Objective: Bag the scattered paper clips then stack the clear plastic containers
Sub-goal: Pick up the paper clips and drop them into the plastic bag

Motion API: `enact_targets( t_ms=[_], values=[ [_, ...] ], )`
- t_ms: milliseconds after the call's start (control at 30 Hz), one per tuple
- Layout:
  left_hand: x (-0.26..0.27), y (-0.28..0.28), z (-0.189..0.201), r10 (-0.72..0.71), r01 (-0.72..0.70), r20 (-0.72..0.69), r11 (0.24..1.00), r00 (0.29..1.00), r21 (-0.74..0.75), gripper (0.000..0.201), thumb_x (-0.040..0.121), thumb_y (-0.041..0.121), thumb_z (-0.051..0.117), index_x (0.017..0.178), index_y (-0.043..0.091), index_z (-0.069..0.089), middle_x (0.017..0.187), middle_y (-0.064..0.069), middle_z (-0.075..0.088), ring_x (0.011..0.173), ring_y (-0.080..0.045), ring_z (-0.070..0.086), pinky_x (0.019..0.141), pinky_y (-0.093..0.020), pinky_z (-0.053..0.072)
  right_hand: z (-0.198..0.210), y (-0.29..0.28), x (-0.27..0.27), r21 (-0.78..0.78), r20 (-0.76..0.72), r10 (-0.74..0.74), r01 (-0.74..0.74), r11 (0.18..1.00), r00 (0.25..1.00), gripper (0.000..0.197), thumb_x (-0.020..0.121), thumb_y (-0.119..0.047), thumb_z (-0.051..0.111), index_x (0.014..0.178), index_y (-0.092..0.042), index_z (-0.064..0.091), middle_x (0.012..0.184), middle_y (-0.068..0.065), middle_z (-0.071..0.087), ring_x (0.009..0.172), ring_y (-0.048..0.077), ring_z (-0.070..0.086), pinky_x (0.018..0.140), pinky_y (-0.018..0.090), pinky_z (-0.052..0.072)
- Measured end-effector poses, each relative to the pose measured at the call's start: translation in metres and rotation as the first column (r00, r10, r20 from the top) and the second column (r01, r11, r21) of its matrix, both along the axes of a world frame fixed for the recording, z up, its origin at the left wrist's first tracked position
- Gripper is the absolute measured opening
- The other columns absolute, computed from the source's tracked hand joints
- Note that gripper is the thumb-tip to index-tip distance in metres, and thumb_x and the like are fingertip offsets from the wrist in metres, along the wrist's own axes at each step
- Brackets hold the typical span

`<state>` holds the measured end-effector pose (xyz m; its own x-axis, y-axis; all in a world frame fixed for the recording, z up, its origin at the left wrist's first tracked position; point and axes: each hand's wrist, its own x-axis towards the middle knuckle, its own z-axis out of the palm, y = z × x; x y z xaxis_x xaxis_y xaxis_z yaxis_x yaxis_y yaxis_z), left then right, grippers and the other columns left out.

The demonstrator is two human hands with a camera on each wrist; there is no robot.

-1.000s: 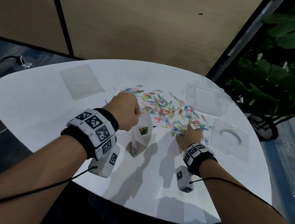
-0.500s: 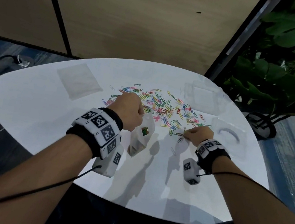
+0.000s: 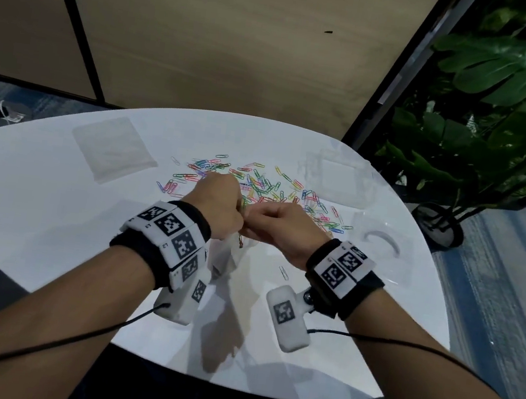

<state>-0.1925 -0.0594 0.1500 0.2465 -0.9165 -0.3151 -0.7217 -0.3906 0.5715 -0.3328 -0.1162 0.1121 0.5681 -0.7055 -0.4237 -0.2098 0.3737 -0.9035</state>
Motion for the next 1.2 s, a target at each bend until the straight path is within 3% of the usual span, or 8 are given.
enact_targets(
  t_ms=[333,467,600,667,700,867,1000,1200],
  values=[
    [0.003,0.002,0.003,0.048,-0.050,-0.056,0.998,0.997,-0.026,0.023,0.089,0.001,0.057,0.098,0.006,0.077,0.065,-0.005,0.071,0.066,-0.020,0.076,0.078,-0.034,0.063,0.003,-0.007,-0.009,-0.118,-0.176,0.091,-0.113,0.987,0.980,0.020,0.086,0.003,0.068,0.104,0.008,0.070,0.090,0.018,0.072,0.077,0.024,0.072,0.078,0.030,0.061],
    [0.007,0.004,0.003,0.051,-0.053,-0.058,0.998,0.997,-0.026,0.024,0.089,0.000,0.055,0.097,0.005,0.077,0.068,-0.006,0.072,0.066,-0.018,0.075,0.074,-0.028,0.060,-0.020,-0.050,-0.032,-0.226,-0.395,-0.082,-0.011,0.974,0.915,0.015,0.088,-0.003,0.066,0.102,-0.003,0.072,0.096,0.015,0.072,0.087,0.028,0.071,0.079,0.039,0.061],
    [0.013,0.008,0.004,0.035,-0.036,-0.027,0.999,0.999,-0.027,0.026,0.088,-0.001,0.054,0.096,0.006,0.078,0.067,0.003,0.060,0.071,-0.022,0.069,0.074,-0.028,0.059,-0.067,-0.080,-0.075,-0.179,-0.937,-0.083,-0.261,0.948,0.341,0.056,0.088,-0.026,0.065,0.137,-0.005,0.048,0.140,0.020,0.049,0.126,0.037,0.051,0.104,0.044,0.045],
    [0.017,0.009,0.004,0.039,-0.040,-0.019,0.999,0.999,-0.027,0.026,0.088,-0.001,0.054,0.097,0.007,0.078,0.068,0.004,0.057,0.074,-0.021,0.065,0.073,-0.028,0.058,-0.087,-0.076,-0.081,-0.138,-0.990,-0.122,-0.380,0.914,0.067,0.063,0.096,-0.032,0.055,0.147,-0.005,0.031,0.151,0.021,0.031,0.136,0.040,0.035,0.111,0.045,0.033],
    [0.019,0.009,0.004,0.039,-0.040,-0.019,0.999,0.999,-0.027,0.027,0.088,-0.001,0.054,0.097,0.008,0.078,0.069,0.004,0.058,0.074,-0.021,0.064,0.071,-0.027,0.057,-0.093,-0.079,-0.082,-0.162,-0.985,-0.170,-0.365,0.917,0.012,0.062,0.098,-0.032,0.051,0.147,-0.003,0.027,0.150,0.020,0.028,0.137,0.040,0.032,0.112,0.044,0.031],
    [0.025,0.010,0.003,0.021,-0.021,-0.018,0.999,1.000,-0.031,0.029,0.087,-0.001,0.053,0.100,0.009,0.077,0.079,-0.001,0.063,0.078,-0.022,0.063,0.073,-0.028,0.055,-0.102,-0.110,-0.088,-0.331,-0.943,-0.320,-0.217,0.918,0.086,0.044,0.087,-0.036,0.062,0.120,-0.014,0.043,0.133,0.018,0.035,0.126,0.039,0.040,0.106,0.044,0.038],
    [0.027,0.009,0.003,-0.002,0.003,0.010,1.000,1.000,-0.027,0.028,0.088,0.001,0.055,0.105,0.008,0.076,0.071,0.001,0.055,0.080,-0.023,0.062,0.080,-0.031,0.057,-0.102,-0.126,-0.092,-0.380,-0.923,-0.348,-0.250,0.891,0.163,0.084,0.077,-0.046,0.069,0.145,-0.019,0.028,0.138,0.020,0.033,0.125,0.042,0.040,0.104,0.050,0.039],
    [0.026,0.008,0.004,-0.015,0.015,0.022,1.000,1.000,-0.015,0.027,0.089,0.002,0.056,0.107,0.010,0.075,0.068,0.005,0.051,0.078,-0.021,0.060,0.075,-0.027,0.053,-0.108,-0.128,-0.087,-0.348,-0.937,-0.297,-0.437,0.829,0.184,0.051,0.090,-0.038,0.053,0.139,-0.032,0.043,0.131,0.017,0.046,0.121,0.041,0.044,0.100,0.047,0.042]
  ],
)
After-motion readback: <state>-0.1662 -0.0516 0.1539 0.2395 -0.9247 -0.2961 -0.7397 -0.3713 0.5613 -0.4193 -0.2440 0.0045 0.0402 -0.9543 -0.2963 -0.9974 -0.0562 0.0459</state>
